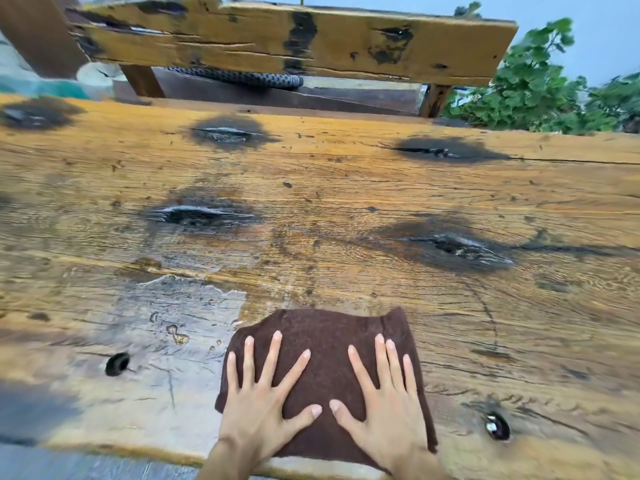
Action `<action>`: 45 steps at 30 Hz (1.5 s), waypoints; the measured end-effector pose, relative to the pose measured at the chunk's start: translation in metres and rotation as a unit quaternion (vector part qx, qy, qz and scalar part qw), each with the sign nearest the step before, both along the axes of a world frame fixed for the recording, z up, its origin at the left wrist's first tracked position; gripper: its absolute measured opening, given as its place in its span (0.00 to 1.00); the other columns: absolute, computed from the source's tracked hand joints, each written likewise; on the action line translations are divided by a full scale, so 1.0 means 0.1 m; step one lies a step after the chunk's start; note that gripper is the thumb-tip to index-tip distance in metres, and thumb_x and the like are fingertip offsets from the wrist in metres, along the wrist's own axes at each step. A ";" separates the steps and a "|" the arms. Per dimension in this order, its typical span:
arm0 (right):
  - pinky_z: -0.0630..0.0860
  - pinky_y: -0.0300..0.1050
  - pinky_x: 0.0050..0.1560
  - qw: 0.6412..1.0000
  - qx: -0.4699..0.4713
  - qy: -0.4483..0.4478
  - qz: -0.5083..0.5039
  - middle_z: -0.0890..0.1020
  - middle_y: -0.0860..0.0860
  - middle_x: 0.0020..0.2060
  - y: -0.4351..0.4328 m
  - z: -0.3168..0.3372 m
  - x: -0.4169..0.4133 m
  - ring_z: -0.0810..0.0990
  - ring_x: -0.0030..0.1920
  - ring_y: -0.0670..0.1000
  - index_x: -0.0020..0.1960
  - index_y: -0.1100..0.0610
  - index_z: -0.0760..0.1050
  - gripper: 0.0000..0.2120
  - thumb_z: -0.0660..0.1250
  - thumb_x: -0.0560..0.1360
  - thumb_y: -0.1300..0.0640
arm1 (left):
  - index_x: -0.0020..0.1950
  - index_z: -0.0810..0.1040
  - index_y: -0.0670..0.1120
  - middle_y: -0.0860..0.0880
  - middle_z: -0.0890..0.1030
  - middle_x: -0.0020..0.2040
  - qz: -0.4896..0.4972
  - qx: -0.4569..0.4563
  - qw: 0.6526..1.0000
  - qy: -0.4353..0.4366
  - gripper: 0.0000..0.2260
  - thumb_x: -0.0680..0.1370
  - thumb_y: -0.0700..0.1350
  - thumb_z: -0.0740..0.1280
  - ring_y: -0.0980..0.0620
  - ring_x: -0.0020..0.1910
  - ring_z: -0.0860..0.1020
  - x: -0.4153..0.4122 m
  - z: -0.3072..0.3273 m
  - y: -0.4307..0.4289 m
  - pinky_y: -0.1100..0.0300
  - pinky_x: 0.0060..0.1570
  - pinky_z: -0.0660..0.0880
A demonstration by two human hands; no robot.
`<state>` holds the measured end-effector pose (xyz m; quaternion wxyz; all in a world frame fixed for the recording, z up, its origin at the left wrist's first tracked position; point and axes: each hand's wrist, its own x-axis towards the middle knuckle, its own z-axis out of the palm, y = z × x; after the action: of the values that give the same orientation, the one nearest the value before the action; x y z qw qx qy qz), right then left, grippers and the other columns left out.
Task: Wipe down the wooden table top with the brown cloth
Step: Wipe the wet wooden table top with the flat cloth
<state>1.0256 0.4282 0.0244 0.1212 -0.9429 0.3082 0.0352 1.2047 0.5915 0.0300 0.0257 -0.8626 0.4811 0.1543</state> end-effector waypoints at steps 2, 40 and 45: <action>0.54 0.65 0.77 1.000 -0.007 0.004 -0.011 0.58 0.61 0.83 0.03 -0.02 0.00 0.57 0.83 0.62 0.84 0.45 0.59 0.41 0.56 0.77 0.25 | 0.81 0.64 0.63 0.42 0.63 0.83 0.012 -0.010 1.000 0.000 0.35 0.77 0.77 0.52 0.29 0.79 0.60 -0.04 -0.01 -0.03 0.29 0.73 0.55; 0.34 0.62 0.81 0.994 0.009 0.036 -0.099 0.31 0.54 0.83 -1.70 -0.15 2.02 0.28 0.82 0.54 0.82 0.35 0.34 0.37 0.39 0.78 0.24 | 0.82 0.43 0.69 0.48 0.40 0.86 0.088 -0.091 0.992 -0.026 0.29 0.81 0.71 0.43 0.40 0.83 0.36 1.86 -0.31 -1.96 0.38 0.81 0.40; 0.36 0.62 0.82 0.995 -0.004 0.019 -0.102 0.35 0.55 0.84 -2.09 -0.17 2.43 0.31 0.83 0.55 0.83 0.36 0.38 0.37 0.40 0.78 0.24 | 0.82 0.40 0.70 0.49 0.38 0.85 0.089 -0.084 0.992 -0.029 0.30 0.80 0.72 0.40 0.40 0.83 0.35 2.27 -0.30 -2.39 0.38 0.80 0.39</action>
<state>1.2686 0.2190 0.0070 0.1142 -0.9063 0.4049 0.0393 1.4318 0.3530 -0.0005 -0.0469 -0.9052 0.4128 0.0896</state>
